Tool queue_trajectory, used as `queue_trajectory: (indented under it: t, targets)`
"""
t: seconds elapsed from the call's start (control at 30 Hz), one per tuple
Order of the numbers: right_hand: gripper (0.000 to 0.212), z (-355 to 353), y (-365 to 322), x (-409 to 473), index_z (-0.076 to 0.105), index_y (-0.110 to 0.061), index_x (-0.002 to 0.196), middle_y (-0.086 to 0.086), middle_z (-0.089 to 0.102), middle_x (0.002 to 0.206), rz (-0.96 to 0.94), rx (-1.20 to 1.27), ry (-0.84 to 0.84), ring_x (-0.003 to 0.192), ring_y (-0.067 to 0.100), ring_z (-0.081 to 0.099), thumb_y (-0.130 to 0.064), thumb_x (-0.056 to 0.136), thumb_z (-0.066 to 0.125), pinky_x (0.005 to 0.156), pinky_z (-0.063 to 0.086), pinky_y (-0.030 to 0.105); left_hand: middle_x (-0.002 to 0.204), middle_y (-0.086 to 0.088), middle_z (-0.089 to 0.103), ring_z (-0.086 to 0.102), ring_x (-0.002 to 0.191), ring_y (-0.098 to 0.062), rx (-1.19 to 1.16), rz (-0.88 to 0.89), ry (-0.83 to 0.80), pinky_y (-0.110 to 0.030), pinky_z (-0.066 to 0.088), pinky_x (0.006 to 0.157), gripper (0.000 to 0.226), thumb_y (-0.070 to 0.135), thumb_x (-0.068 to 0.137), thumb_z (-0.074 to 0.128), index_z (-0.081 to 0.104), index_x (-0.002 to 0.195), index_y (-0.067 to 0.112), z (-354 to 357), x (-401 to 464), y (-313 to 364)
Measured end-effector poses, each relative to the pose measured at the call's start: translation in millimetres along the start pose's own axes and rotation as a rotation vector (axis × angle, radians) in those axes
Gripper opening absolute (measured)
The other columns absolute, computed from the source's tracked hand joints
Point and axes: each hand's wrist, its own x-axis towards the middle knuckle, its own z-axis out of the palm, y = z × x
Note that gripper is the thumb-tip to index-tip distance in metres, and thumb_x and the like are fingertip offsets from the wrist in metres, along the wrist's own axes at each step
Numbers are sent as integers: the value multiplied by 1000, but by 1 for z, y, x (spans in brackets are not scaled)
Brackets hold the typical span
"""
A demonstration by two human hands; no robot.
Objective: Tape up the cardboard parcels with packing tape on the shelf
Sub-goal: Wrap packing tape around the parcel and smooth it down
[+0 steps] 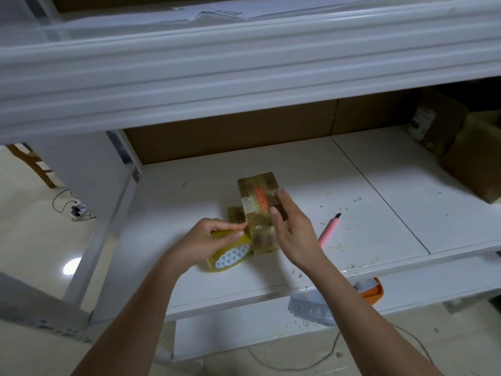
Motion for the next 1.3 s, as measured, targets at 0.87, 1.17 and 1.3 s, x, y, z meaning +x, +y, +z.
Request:
queue_trajectory:
  t: [0.87, 1.17, 1.3]
  targets:
    - [37, -3, 28, 24, 58, -13, 134, -7, 37, 154, 14, 107, -97, 138, 7, 36, -5, 98, 53, 108, 30, 8, 78, -15, 68, 67, 66, -25, 190, -100, 216, -39, 56, 57, 28, 43, 84, 73, 65, 87, 16, 0, 17, -12]
    - [37, -4, 30, 27, 58, -11, 133, -6, 36, 154, 27, 129, -147, 136, 6, 36, -5, 97, 54, 96, 28, -4, 57, -3, 49, 49, 50, -14, 210, -73, 207, -25, 47, 44, 15, 30, 88, 71, 69, 81, 17, 2, 20, -16]
    - [38, -6, 24, 26, 56, -11, 136, -6, 34, 155, 21, 136, -150, 138, 9, 34, -7, 98, 53, 96, 27, -5, 55, 1, 46, 49, 50, -14, 226, -70, 247, -25, 48, 45, 19, 31, 88, 71, 69, 80, 14, 4, 17, -16]
